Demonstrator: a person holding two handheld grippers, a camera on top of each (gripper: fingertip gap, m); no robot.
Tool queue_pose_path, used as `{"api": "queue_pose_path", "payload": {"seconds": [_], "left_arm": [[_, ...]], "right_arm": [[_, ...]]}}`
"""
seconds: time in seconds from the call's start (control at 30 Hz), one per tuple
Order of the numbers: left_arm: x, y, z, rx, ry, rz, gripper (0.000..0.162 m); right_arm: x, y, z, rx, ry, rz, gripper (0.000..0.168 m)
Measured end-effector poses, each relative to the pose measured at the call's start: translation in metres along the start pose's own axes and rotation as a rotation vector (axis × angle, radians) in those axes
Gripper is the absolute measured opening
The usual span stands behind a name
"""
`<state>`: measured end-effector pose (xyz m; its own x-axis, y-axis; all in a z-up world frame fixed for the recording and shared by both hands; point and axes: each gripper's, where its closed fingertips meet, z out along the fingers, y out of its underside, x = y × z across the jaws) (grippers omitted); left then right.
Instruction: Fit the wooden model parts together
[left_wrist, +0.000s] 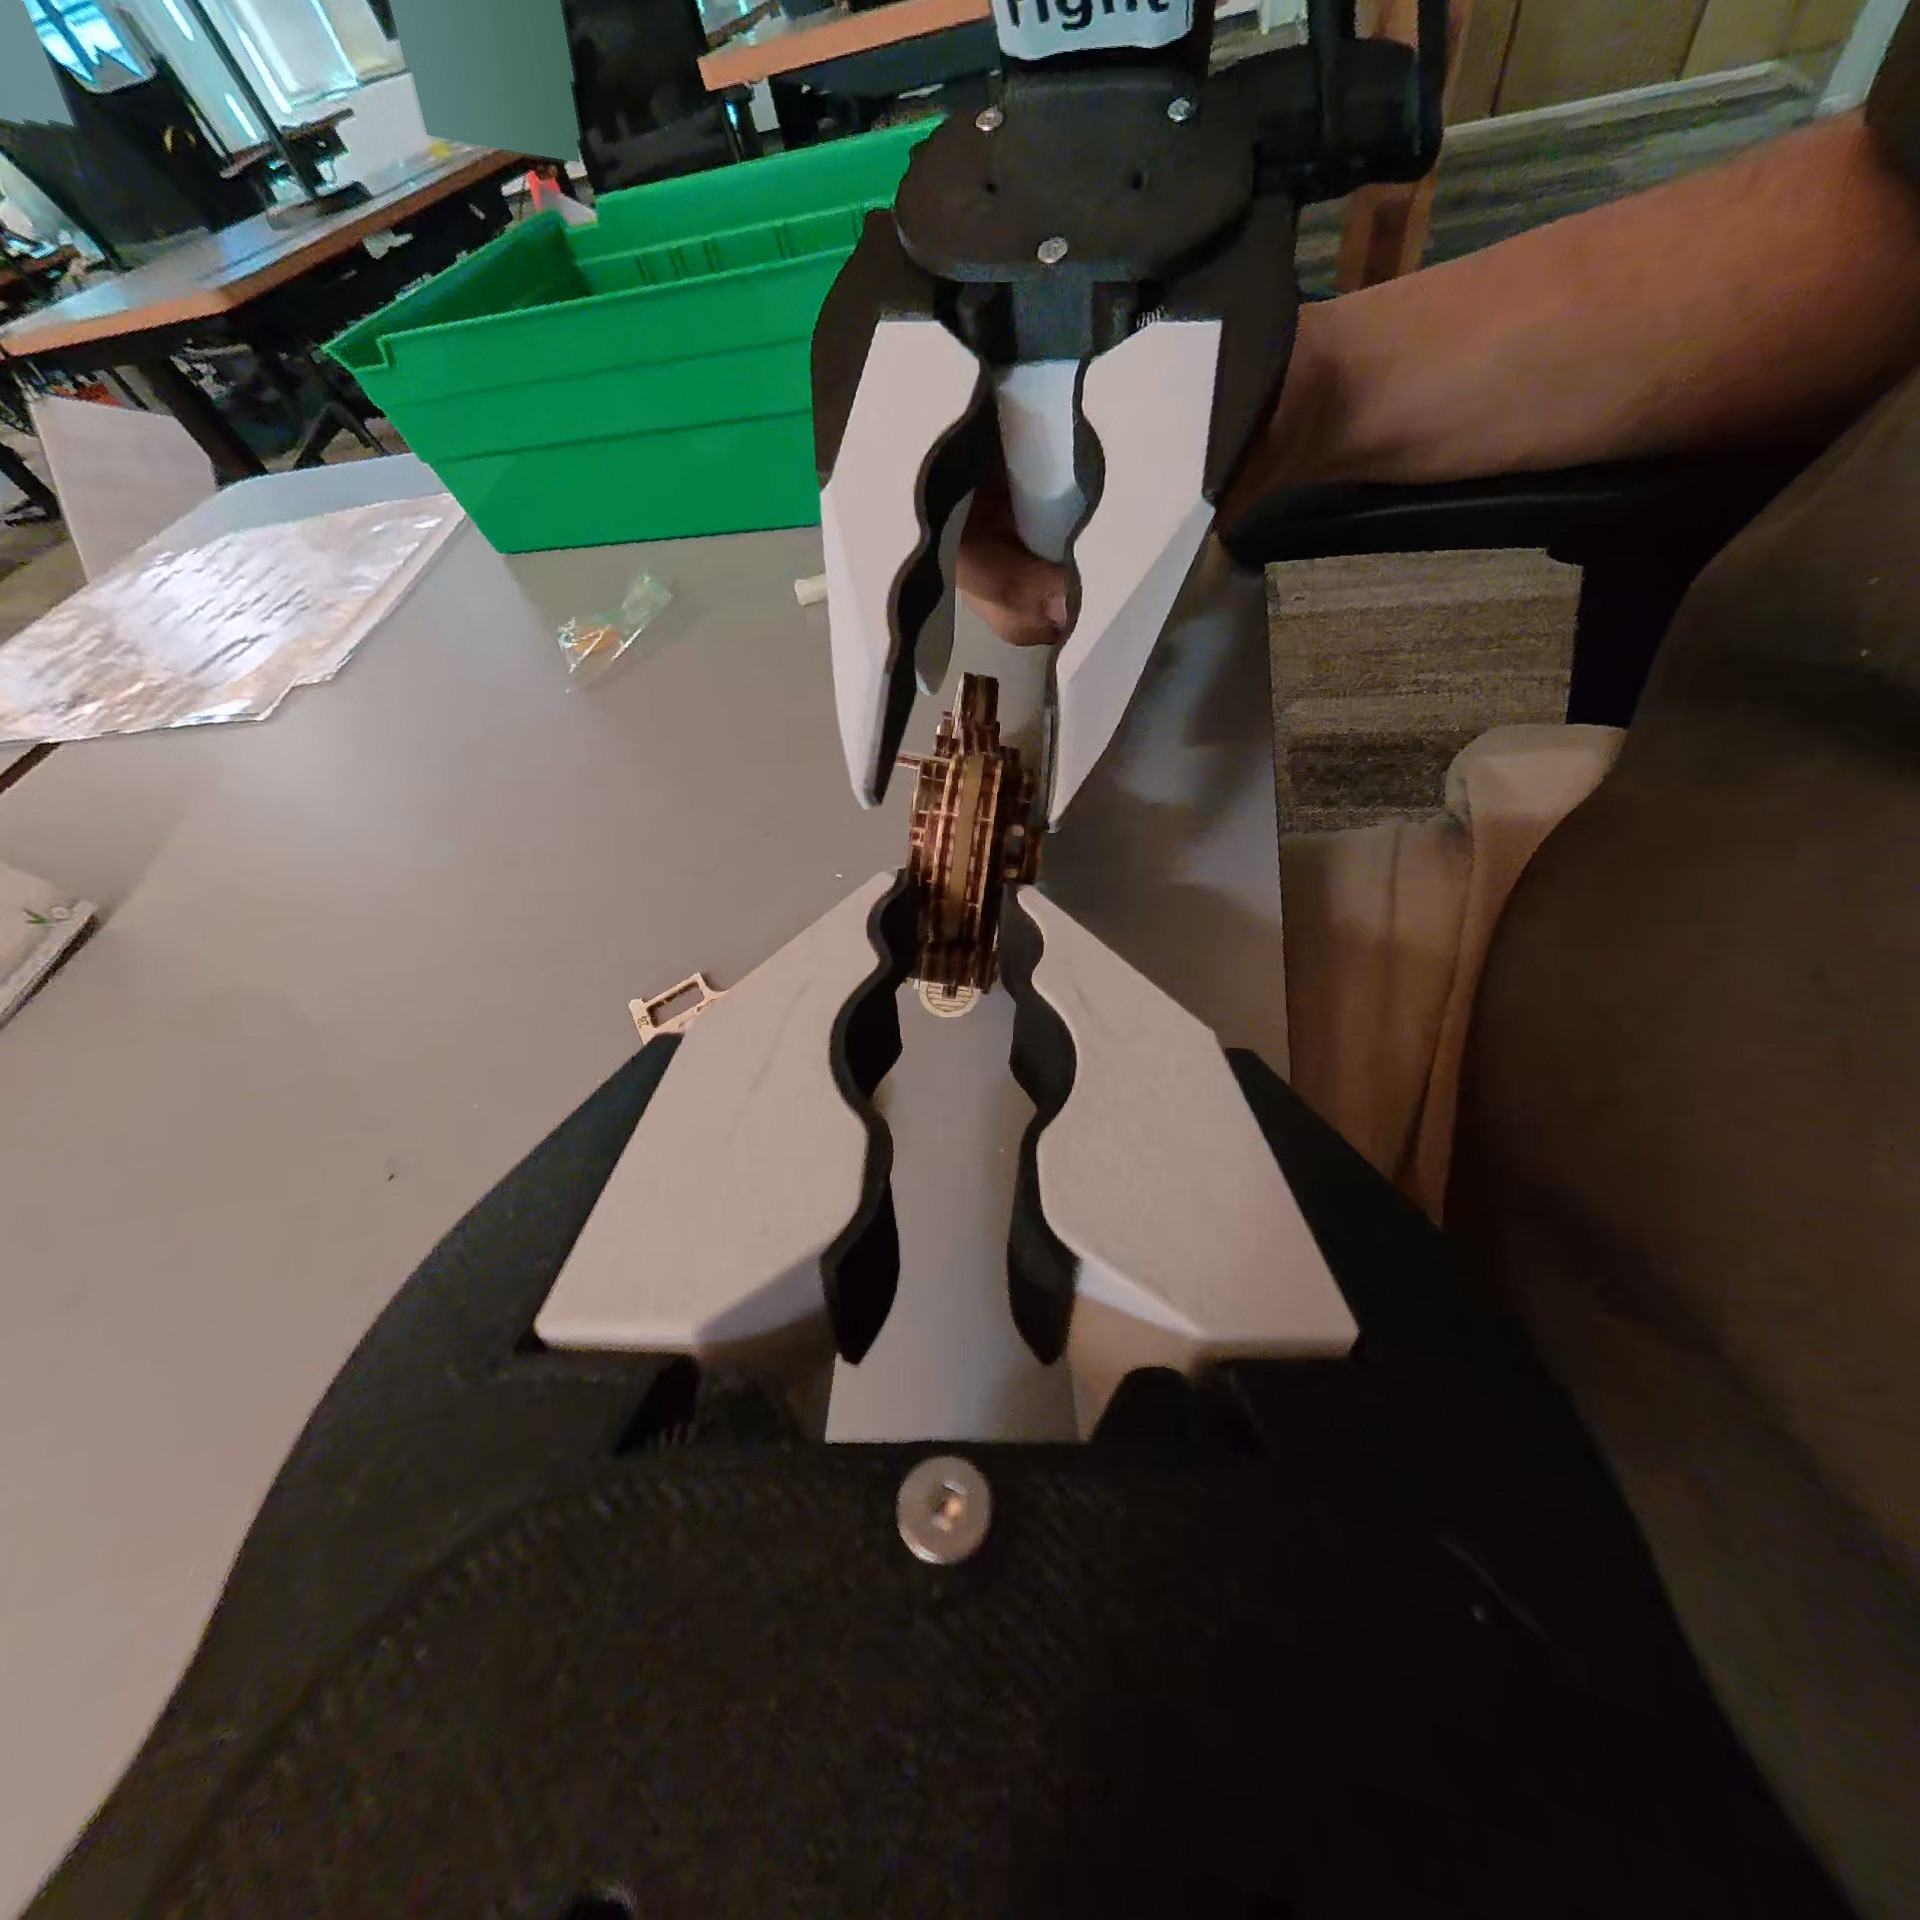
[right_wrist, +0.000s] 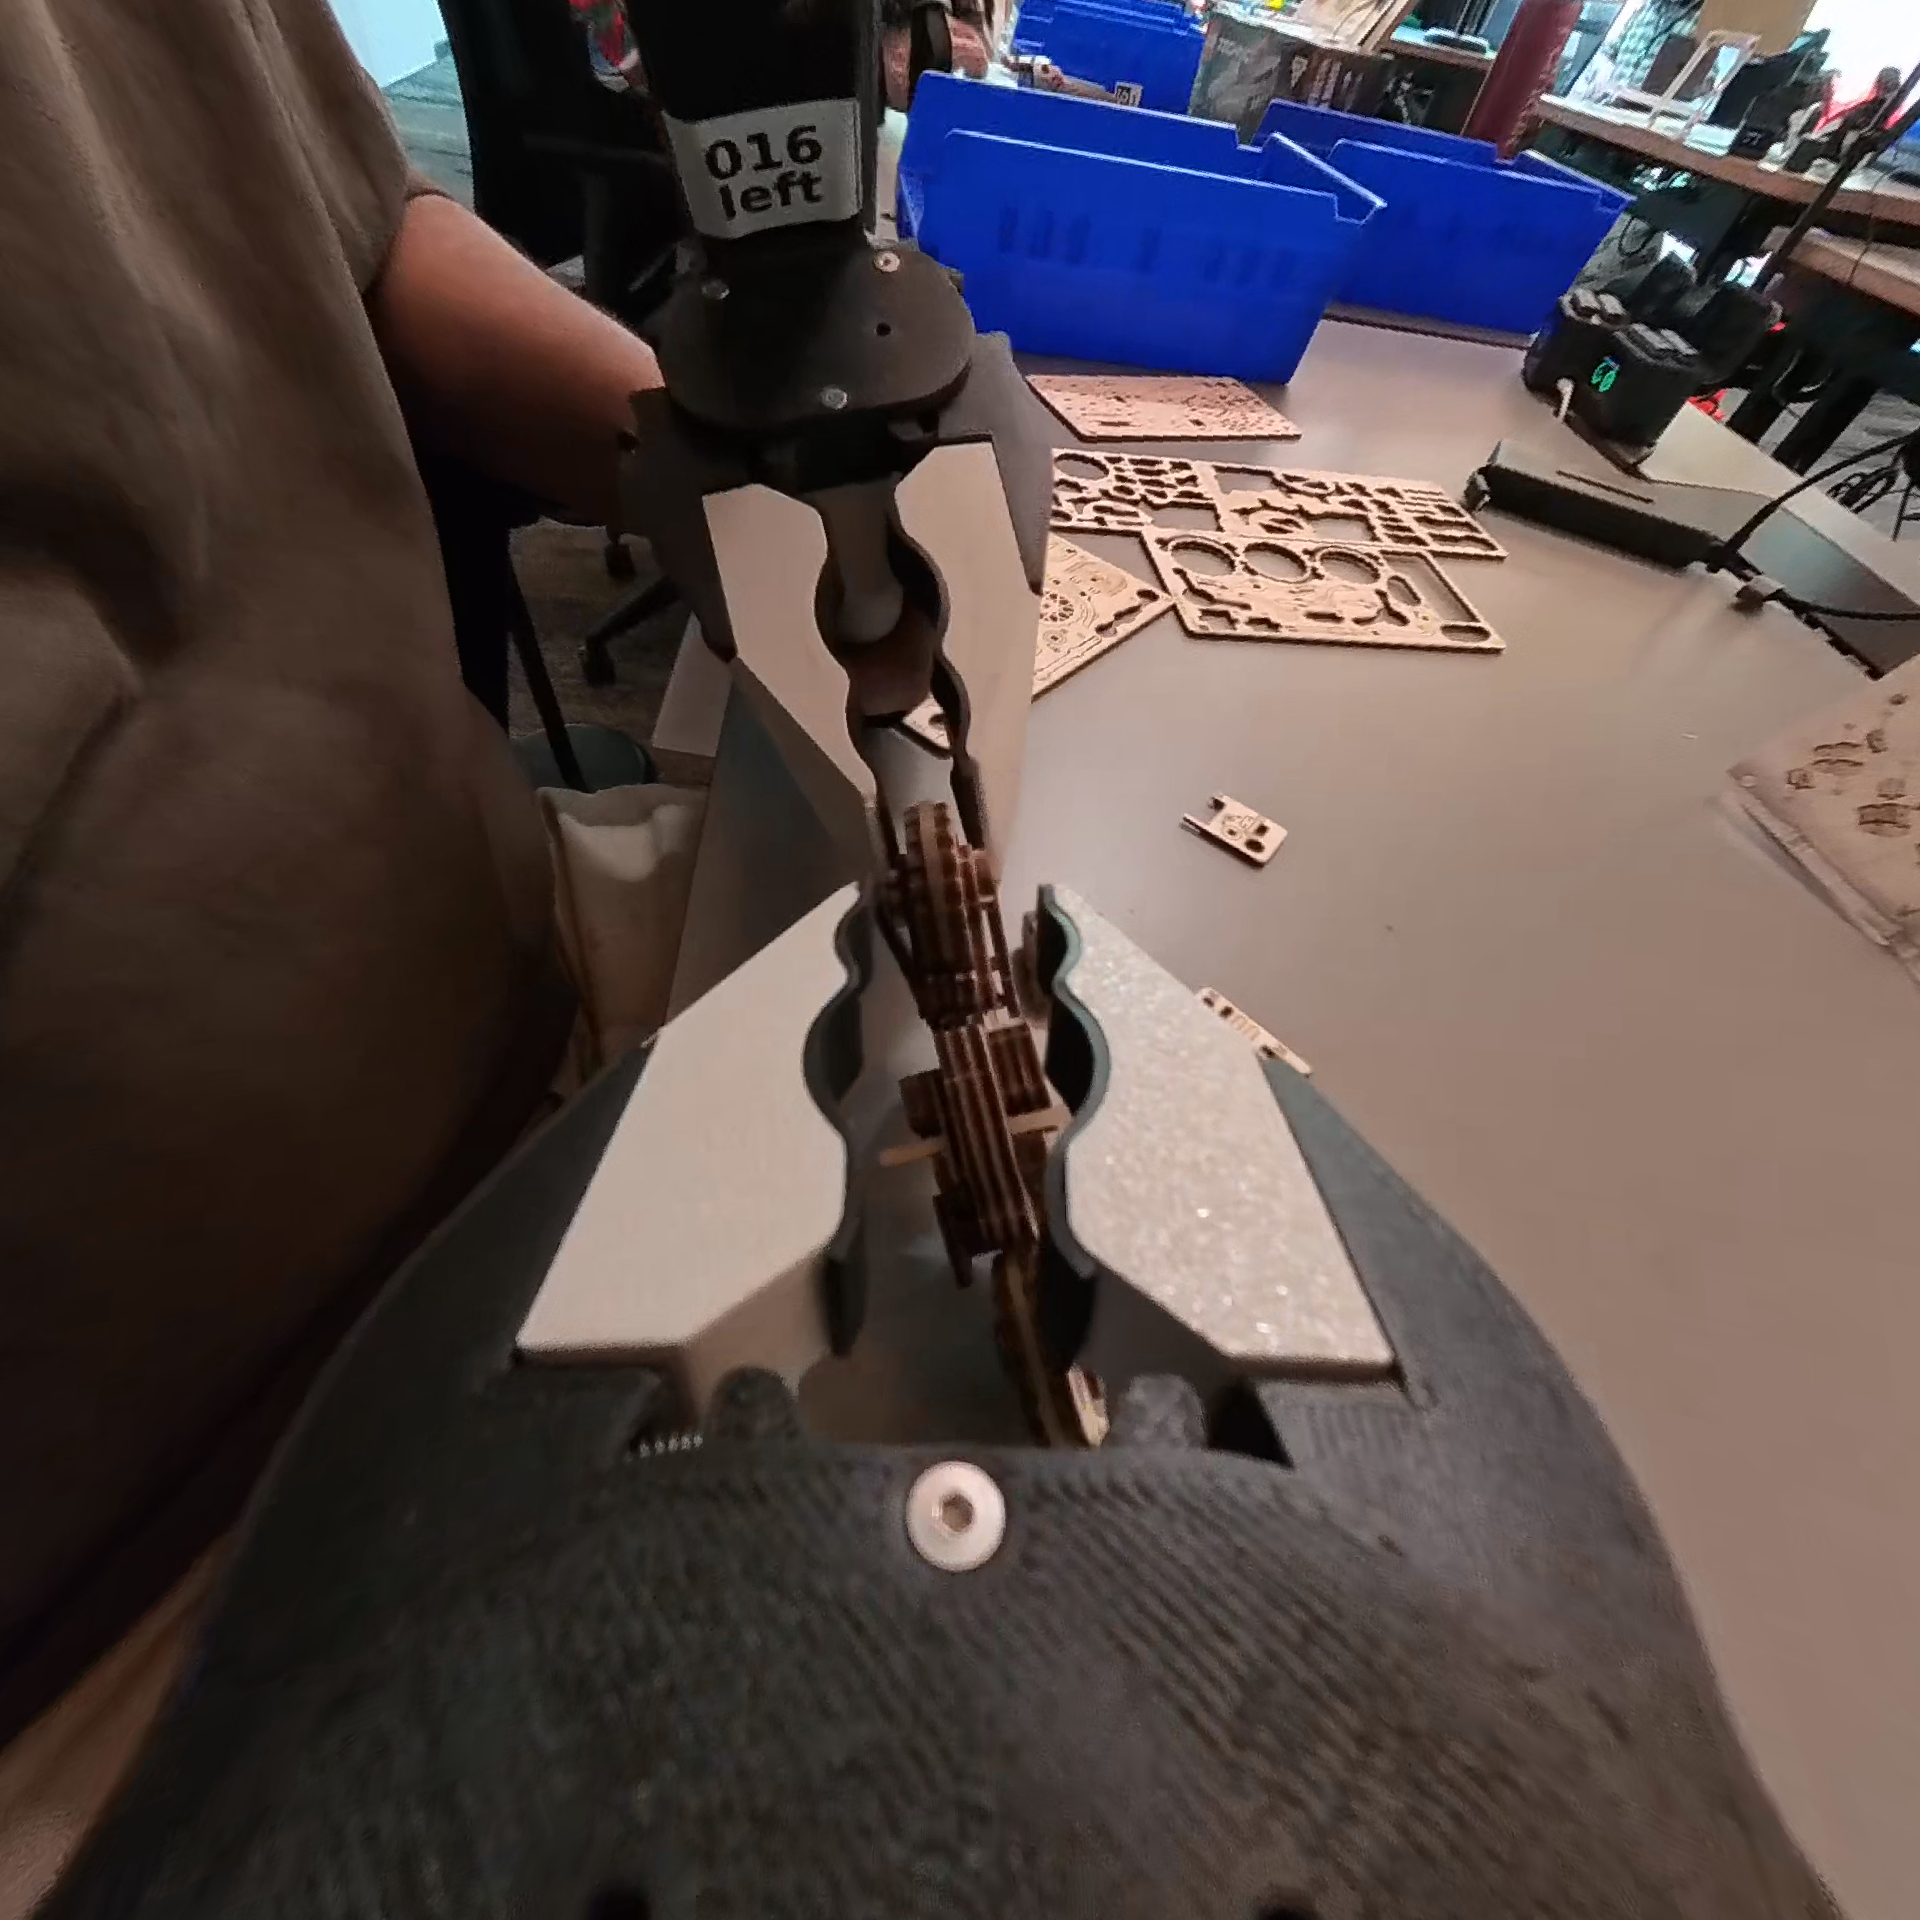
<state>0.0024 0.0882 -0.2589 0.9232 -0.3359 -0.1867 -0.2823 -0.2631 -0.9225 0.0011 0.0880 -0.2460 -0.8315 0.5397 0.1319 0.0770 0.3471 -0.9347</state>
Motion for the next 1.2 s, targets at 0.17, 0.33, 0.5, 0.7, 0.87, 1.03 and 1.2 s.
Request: {"api": "queue_pose_path", "payload": {"seconds": [0.17, 0.33, 0.5, 0.7, 0.87, 1.03, 1.2], "left_arm": [[0.002, -0.001, -0.001, 0.009, 0.02, 0.01, 0.012], [0.01, -0.004, -0.005, 0.049, 0.055, 0.087, 0.013], [0.016, -0.006, -0.005, 0.073, 0.052, 0.168, 0.013], [0.014, -0.01, -0.007, 0.096, 0.048, 0.16, 0.013], [0.016, -0.011, -0.007, 0.099, 0.044, 0.175, 0.012], [0.016, -0.011, -0.006, 0.099, 0.046, 0.166, 0.013], [0.016, -0.011, -0.005, 0.101, 0.04, 0.158, 0.013]], "right_arm": [[-0.004, -0.002, 0.001, 0.004, -0.014, -0.019, 0.026], [-0.016, -0.006, 0.005, 0.007, -0.06, -0.117, 0.025], [-0.022, -0.003, 0.006, -0.039, -0.031, -0.28, 0.024], [-0.018, 0.002, 0.002, -0.064, 0.003, -0.285, 0.027], [-0.019, 0.002, 0.004, -0.075, 0.013, -0.303, 0.022], [-0.019, 0.003, 0.004, -0.086, 0.017, -0.286, 0.022], [-0.017, 0.003, 0.003, -0.098, -0.004, -0.189, 0.021]]}}
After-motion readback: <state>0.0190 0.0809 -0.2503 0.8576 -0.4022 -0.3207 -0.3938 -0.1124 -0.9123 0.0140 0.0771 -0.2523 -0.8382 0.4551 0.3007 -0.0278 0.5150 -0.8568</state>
